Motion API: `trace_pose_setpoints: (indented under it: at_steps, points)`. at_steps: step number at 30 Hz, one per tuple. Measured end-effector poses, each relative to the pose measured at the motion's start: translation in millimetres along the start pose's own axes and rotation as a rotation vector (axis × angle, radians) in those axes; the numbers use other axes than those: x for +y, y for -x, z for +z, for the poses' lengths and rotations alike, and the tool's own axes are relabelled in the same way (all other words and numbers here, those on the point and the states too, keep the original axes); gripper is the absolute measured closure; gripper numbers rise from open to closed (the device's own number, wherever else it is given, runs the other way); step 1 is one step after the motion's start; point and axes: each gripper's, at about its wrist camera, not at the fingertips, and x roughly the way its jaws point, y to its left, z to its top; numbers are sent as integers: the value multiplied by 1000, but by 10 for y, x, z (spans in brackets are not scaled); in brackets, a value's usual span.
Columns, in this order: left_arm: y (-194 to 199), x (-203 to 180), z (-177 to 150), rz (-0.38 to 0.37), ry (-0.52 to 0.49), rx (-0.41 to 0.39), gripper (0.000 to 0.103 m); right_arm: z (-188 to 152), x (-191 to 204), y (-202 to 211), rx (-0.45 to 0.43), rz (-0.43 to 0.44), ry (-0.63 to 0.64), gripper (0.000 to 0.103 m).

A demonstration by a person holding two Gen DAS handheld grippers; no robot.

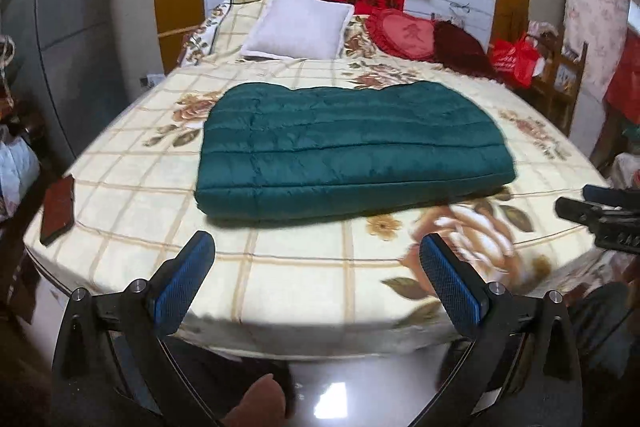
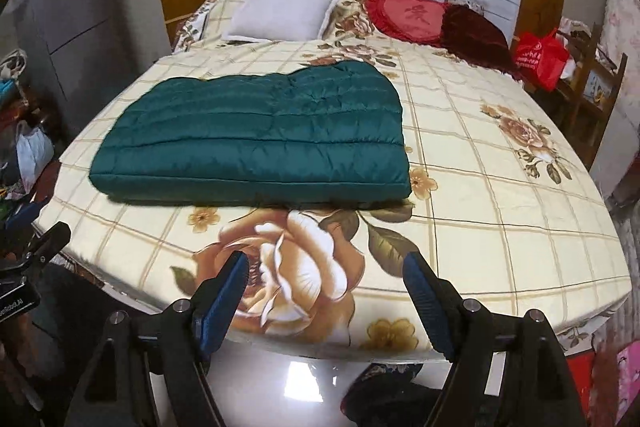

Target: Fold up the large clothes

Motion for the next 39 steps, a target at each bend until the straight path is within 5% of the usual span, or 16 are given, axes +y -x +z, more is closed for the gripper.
trace_pose_setpoints:
  at_steps: [8,17,39]
  points:
    - [319,-20,31,43,87,15,0,-64,167,333,-47,-5,48,24]
    - [467,-270,-86,148,7,69,0,-152,159,511,-61,12,38,24]
    - [498,-200,-140,135,54,108,0,-259,193,697,-71,52,35,24]
